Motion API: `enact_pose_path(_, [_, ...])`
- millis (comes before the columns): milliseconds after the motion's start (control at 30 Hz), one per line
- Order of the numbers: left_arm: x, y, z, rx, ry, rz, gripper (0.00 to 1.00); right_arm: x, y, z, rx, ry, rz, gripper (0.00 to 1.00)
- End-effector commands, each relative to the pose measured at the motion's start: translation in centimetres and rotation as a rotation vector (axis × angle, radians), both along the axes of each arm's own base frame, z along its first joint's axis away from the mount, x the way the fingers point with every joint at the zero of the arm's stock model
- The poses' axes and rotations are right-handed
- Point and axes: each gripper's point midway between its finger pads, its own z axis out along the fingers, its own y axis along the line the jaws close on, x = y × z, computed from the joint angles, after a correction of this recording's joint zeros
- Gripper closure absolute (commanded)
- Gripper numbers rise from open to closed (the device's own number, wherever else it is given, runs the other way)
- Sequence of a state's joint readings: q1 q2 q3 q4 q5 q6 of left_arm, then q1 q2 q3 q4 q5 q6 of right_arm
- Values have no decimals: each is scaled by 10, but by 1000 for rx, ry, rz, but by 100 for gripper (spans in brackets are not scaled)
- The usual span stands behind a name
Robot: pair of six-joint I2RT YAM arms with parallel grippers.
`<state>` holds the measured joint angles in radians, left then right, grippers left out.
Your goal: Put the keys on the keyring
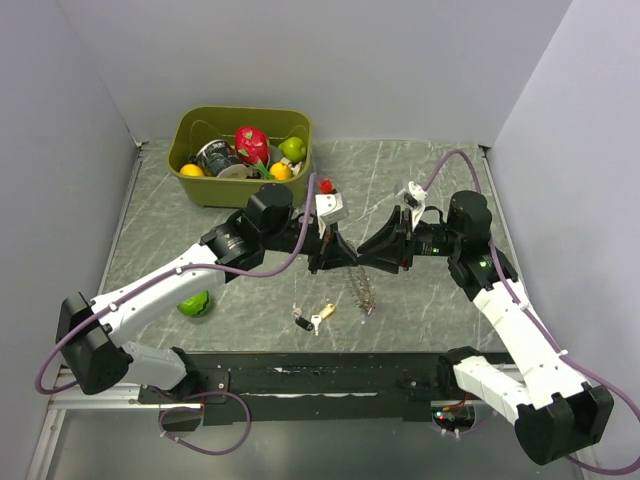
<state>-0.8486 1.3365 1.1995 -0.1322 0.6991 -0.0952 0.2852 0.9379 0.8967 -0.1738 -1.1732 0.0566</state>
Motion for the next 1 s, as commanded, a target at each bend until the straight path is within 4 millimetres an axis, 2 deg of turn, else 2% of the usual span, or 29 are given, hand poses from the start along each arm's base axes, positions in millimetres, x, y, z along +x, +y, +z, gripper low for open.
enact_pose_path(0, [-8,-7,39,-100,-71,-63,99,0,1,10,21,-49,21,56])
enact_pose_path(67, [-9,-7,40,-102,-70,-66,99,1,2,6,17,-35,31,58])
enact_pose_path(100, [-8,-7,39,-102,-70,-64,99,1,2,6,16,-30,35,65])
enact_pose_path(167, [-7,-6,39,-100,-69,-55,99,0,3,3,13,-16,52,69])
enact_pose_path(433, [-8,-3,37,-93,-77,-50,99,-1,0,2,-13,-32,36,61])
enact_pose_path(967, [-8,-2,30,-69,-67,-48,99,-3,-4,14,0,-74,12,63])
